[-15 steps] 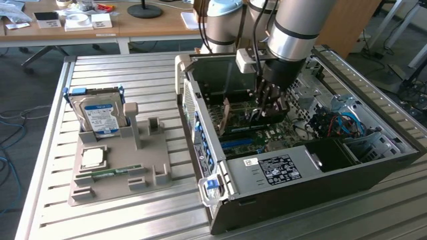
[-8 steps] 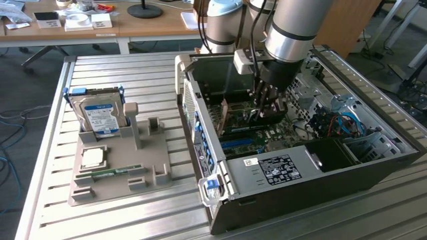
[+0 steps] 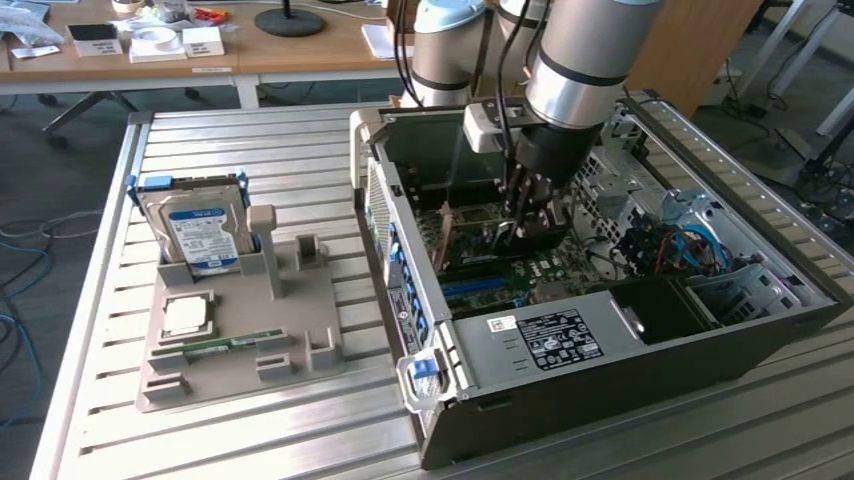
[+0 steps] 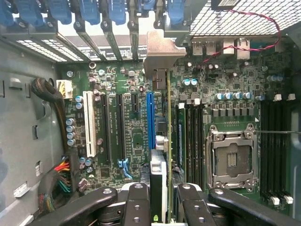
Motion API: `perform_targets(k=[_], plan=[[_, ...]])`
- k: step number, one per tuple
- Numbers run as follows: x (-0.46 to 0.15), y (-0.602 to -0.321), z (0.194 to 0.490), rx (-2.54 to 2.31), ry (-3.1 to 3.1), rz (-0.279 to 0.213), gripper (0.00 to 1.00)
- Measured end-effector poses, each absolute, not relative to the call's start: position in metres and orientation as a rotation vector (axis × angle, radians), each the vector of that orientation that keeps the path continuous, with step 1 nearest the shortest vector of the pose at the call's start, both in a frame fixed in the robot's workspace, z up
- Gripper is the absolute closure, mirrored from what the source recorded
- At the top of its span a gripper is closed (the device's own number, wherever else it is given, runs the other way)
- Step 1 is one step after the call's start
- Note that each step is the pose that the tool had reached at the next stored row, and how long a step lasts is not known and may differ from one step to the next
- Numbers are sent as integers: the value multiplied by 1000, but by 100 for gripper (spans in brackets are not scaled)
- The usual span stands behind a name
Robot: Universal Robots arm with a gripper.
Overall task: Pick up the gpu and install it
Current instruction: 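Insert the gpu into the slot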
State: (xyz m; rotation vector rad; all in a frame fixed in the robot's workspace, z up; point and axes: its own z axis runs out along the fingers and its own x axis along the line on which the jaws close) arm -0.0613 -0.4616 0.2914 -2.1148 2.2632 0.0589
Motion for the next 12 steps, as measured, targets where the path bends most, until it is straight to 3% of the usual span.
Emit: perform_targets(k=[12], plan=[[-61, -462, 291, -2140, 2240, 60, 73]])
